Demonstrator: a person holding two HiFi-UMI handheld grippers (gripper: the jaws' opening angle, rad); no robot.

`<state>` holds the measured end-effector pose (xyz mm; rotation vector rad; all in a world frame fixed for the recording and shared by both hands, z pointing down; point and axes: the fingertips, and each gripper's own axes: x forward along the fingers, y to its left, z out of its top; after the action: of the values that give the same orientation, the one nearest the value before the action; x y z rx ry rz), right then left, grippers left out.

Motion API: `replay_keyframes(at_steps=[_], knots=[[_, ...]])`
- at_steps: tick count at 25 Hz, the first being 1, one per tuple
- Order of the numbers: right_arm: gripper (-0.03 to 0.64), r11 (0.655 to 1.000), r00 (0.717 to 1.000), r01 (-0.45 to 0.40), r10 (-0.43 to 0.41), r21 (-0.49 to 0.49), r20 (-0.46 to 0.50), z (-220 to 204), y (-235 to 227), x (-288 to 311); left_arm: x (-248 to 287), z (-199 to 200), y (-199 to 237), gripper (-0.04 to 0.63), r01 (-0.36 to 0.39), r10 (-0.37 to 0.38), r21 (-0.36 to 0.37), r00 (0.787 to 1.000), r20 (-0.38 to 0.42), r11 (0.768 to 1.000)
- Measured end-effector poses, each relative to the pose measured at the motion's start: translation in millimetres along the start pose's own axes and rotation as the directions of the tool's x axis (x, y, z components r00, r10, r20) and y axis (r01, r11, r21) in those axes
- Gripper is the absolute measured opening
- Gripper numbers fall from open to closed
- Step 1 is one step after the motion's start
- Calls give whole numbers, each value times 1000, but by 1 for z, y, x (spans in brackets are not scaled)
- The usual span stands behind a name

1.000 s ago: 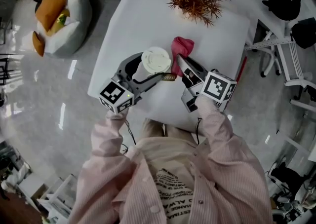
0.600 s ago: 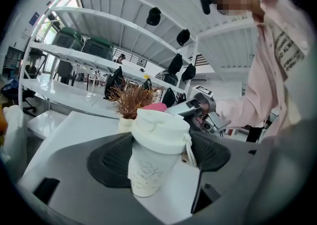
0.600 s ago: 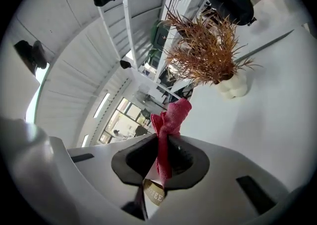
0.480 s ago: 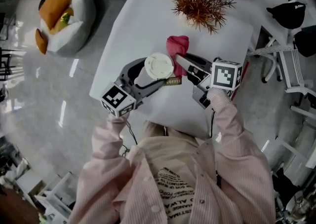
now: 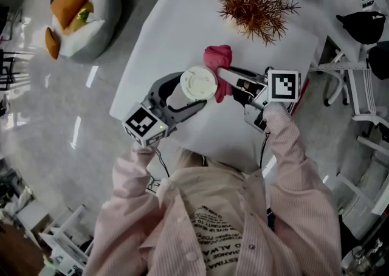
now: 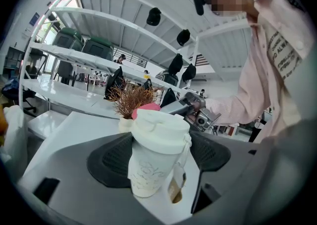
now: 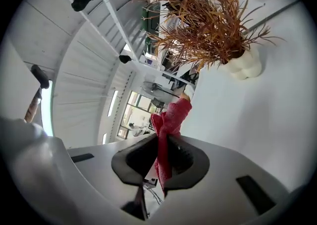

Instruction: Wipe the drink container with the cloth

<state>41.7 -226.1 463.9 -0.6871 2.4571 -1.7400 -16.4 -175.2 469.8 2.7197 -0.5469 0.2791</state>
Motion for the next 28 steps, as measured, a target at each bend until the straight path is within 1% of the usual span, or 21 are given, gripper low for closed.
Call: replay_keyframes(at_steps=[5, 11, 18, 21, 24, 28], knots=[[38, 999, 1000, -9, 10, 43, -17, -2, -7, 1, -1, 0, 0, 360, -3, 2, 3, 1000, 4, 1000], [38, 999, 999, -25, 26, 42, -44, -7, -14, 6, -1, -1, 1, 360, -7, 7, -3, 1000, 5, 1000], [38, 994, 997, -52, 58, 93, -55, -12, -22, 10, -2, -2, 0, 360, -12, 12, -1, 1000, 1, 1000], [38, 992, 995, -79, 85, 100, -59, -12, -24, 13, -3, -3, 1, 360, -13, 13, -3, 1000, -6, 1000], [38, 988, 993, -84, 94, 132, -71, -14, -31, 13, -2, 0, 1, 360, -14, 14, -5, 1000, 12, 1000], [38, 987, 991, -92, 104, 133, -87, -16, -37, 17, -1, 2, 0, 360, -20, 21, -28, 1000, 12, 999]])
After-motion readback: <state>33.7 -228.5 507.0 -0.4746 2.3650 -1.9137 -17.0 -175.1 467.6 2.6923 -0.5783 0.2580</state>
